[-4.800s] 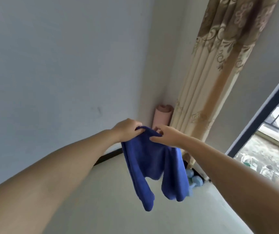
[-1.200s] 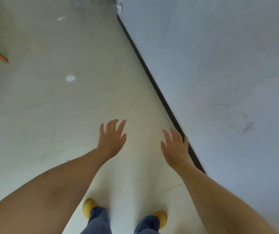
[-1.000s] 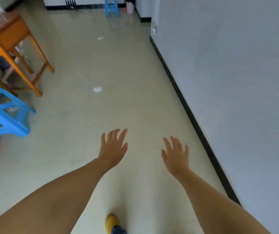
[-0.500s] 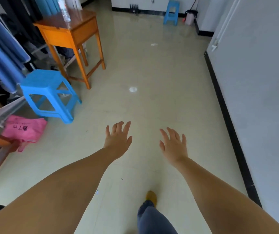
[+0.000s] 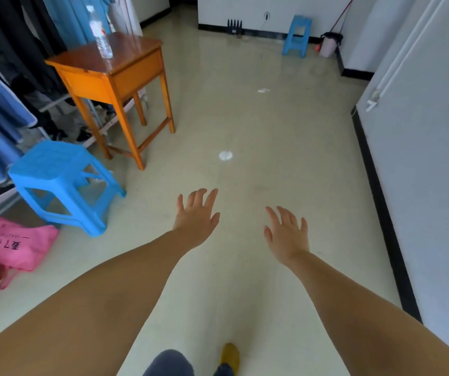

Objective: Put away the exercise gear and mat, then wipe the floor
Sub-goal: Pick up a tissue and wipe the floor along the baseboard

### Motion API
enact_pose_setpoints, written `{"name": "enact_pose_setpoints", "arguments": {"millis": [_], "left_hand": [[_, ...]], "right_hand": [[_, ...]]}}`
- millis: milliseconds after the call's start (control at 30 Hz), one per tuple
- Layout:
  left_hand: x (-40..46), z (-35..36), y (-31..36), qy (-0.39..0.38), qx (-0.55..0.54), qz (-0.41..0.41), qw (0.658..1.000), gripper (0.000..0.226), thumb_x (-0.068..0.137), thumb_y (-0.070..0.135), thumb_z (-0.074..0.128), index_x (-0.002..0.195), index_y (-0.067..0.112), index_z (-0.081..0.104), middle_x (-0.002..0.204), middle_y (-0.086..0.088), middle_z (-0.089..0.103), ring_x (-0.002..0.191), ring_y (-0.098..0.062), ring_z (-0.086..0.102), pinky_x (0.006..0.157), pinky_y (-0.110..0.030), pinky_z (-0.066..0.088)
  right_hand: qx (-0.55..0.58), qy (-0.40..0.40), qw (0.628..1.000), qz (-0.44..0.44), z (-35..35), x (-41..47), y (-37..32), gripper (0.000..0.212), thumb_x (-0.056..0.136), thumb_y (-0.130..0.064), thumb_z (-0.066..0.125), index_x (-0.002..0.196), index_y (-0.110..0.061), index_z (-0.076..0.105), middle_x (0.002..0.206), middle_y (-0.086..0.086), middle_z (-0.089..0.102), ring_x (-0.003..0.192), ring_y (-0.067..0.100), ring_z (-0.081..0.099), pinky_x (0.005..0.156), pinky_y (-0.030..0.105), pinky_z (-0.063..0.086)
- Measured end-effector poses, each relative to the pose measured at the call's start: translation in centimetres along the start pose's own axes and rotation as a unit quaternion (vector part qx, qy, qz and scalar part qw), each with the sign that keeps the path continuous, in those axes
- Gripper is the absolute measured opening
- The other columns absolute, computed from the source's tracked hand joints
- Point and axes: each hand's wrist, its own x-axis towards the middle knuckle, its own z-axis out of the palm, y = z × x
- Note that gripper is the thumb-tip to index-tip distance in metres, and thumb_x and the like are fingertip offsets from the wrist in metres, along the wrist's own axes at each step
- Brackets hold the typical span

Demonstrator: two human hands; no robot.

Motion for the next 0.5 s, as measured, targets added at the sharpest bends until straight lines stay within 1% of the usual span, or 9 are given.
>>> {"name": "enact_pose_setpoints", "arguments": {"millis": [100, 200, 367, 467, 500], "left_hand": [[6.9, -1.0, -0.8, 0.013, 0.002, 0.004, 1.000, 0.059, 0.100, 0.041, 0.028, 0.151, 0.021, 0.005, 0.152, -0.006, 0.019, 0.140, -0.024, 0.020, 0.117, -0.051, 0.010], [13.7, -1.0, -2.1, 0.012, -0.008, -0.014, 1.000, 0.060, 0.100, 0.042, 0.029, 0.150, 0.021, 0.006, 0.152, -0.007, 0.019, 0.140, -0.025, 0.020, 0.117, -0.051, 0.010], [27.0, -0.7, -5.8, 0.011, 0.033, 0.031, 0.999, 0.064, 0.099, 0.044, 0.031, 0.151, 0.021, 0.003, 0.152, -0.006, 0.017, 0.141, -0.024, 0.016, 0.117, -0.052, 0.008], [36.0, -2.3, -7.9, 0.010, 0.041, 0.037, 0.998, 0.064, 0.099, 0.045, 0.030, 0.151, 0.021, 0.002, 0.152, -0.006, 0.016, 0.141, -0.024, 0.016, 0.117, -0.052, 0.009], [39.2, -3.0, -8.4, 0.020, 0.046, 0.045, 0.998, 0.064, 0.099, 0.046, 0.030, 0.151, 0.021, 0.002, 0.153, -0.006, 0.017, 0.141, -0.024, 0.016, 0.117, -0.052, 0.009]], "right_hand": [[0.014, 0.016, 1.000, 0.003, -1.8, 6.6, 0.7, 0.053, 0.102, -0.037, 0.024, 0.151, -0.027, 0.010, 0.158, 0.003, 0.014, 0.146, 0.020, 0.011, 0.117, 0.050, 0.008], [0.016, 0.015, 1.000, -0.004, -3.0, 13.3, 0.8, 0.053, 0.101, -0.039, 0.024, 0.151, -0.028, 0.009, 0.158, 0.003, 0.013, 0.146, 0.020, 0.011, 0.117, 0.050, 0.008], [0.032, 0.026, 0.999, 0.014, -4.7, 26.5, 0.8, 0.053, 0.101, -0.039, 0.022, 0.151, -0.029, 0.007, 0.158, 0.003, 0.013, 0.145, 0.021, 0.013, 0.117, 0.050, 0.009], [0.032, 0.021, 0.998, 0.042, -7.0, 34.5, 0.9, 0.054, 0.101, -0.040, 0.021, 0.151, -0.029, 0.005, 0.158, 0.003, 0.013, 0.145, 0.021, 0.014, 0.117, 0.050, 0.010], [0.033, 0.030, 0.998, 0.051, -7.9, 37.1, 1.0, 0.054, 0.101, -0.040, 0.021, 0.151, -0.029, 0.005, 0.158, 0.003, 0.013, 0.145, 0.021, 0.014, 0.118, 0.050, 0.010]]}}
